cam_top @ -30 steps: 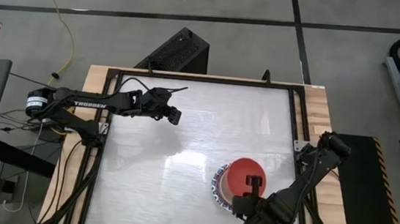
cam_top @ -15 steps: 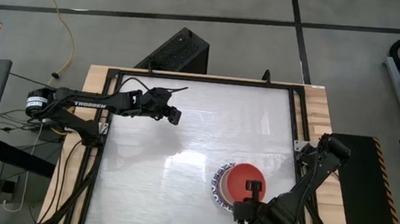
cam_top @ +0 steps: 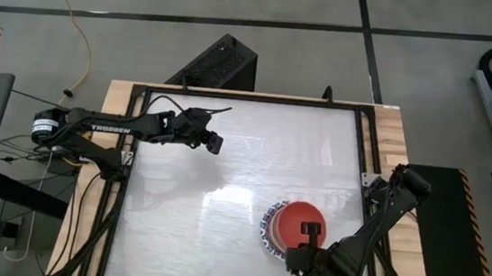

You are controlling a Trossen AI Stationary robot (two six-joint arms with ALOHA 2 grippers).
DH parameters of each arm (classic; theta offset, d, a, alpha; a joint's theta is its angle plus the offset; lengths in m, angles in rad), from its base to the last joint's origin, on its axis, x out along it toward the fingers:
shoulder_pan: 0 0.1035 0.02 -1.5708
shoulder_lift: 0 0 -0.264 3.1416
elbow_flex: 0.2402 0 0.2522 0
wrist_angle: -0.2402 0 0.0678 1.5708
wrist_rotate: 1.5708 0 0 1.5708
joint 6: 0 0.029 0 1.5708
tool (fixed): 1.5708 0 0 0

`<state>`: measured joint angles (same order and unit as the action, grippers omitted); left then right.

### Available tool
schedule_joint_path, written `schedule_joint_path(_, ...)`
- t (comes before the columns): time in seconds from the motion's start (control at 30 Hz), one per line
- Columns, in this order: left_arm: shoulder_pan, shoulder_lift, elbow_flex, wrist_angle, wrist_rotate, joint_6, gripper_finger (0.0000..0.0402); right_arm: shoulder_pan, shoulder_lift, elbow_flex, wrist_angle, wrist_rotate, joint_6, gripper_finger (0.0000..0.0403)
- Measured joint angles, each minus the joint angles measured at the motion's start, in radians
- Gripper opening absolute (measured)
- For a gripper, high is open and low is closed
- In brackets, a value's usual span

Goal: Nest bowls inside each other
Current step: Stack the orange bowl on top of the white bowl

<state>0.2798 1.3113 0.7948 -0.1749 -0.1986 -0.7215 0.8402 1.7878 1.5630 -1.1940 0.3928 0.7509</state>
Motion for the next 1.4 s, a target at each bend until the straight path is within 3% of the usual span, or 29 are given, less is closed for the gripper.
schedule_joint_path(0.17,0.000,0.000,0.000,0.000,0.000,0.003,0.0178,-0.006,0.000,-0.054,0.076,-0.034,-0.001,0.0008)
schedule_joint_path(1.4,0.000,0.000,0.000,0.000,-0.023,0.003,0.0178,-0.038,-0.008,-0.054,0.050,-0.055,-0.105,0.0008)
